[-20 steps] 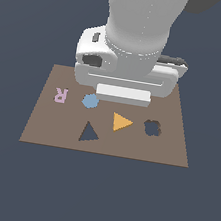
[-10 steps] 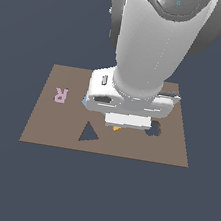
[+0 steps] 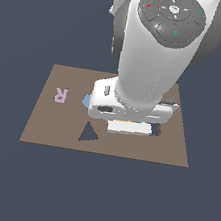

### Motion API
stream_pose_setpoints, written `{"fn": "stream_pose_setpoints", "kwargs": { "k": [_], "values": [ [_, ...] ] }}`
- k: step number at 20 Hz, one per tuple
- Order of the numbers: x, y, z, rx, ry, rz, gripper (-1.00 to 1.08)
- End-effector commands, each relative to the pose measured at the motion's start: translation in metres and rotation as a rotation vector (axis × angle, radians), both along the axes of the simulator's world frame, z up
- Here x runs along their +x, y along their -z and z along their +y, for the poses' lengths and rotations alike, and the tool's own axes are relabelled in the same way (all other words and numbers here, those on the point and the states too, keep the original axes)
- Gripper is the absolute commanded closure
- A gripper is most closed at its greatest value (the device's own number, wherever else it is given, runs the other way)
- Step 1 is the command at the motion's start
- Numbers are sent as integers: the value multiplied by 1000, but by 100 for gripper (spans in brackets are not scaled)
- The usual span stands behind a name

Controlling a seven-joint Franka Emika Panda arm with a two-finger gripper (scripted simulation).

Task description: Insert a designated object into the corresponding slot on a board.

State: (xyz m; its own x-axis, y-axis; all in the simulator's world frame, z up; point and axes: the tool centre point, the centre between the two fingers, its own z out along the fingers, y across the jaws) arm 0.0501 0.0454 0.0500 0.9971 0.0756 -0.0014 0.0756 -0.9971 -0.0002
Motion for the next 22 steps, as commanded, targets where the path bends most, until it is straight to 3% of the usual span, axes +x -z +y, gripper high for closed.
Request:
{"fn": "stream_pose_setpoints", "kwargs": {
  "k": [1, 9, 10, 22],
  "values": [
    [0, 1, 0, 0, 0, 0, -92],
    [1, 20, 0, 0, -1, -1, -92],
    [1, 20, 0, 0, -1, -1, 108],
    [2, 17, 0, 0, -1, -2, 108]
  ]
}}
